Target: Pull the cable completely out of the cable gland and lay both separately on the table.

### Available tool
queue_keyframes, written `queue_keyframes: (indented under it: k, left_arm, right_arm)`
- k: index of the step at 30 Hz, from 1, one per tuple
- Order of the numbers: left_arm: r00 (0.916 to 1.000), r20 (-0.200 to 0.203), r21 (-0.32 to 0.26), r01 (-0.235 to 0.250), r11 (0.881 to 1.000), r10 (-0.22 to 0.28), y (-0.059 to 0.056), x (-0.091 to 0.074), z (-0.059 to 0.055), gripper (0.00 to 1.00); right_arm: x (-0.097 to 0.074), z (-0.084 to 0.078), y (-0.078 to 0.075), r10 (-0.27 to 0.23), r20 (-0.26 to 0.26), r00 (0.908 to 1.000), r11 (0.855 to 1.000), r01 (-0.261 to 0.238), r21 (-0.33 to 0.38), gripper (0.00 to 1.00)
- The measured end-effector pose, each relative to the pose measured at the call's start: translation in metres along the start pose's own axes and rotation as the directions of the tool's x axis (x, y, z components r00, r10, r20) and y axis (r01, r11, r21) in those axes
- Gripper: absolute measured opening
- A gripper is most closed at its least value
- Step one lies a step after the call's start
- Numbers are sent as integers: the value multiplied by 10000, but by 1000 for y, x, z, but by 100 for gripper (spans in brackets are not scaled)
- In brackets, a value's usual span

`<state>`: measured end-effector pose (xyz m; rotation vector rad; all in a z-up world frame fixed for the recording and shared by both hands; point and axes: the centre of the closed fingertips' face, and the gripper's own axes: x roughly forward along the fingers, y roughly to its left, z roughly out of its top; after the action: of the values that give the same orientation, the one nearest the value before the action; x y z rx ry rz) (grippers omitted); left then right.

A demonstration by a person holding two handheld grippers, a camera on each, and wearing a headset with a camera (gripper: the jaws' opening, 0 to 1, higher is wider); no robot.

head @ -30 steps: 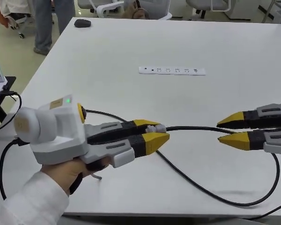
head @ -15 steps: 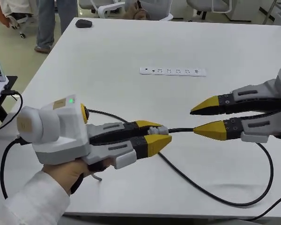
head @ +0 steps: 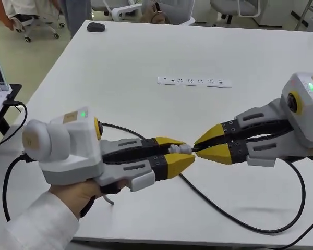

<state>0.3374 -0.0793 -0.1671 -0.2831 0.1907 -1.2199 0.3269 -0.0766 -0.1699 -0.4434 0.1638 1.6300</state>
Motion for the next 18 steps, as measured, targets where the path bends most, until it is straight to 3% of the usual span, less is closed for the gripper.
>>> queue_keyframes:
  k: [18]
  left_arm:
    - [9999,-142,190,38,9998,-35,1,1,-2,18]
  right_arm:
    - [0,-5,4,63,-90,9999,9998,-64,-173,3]
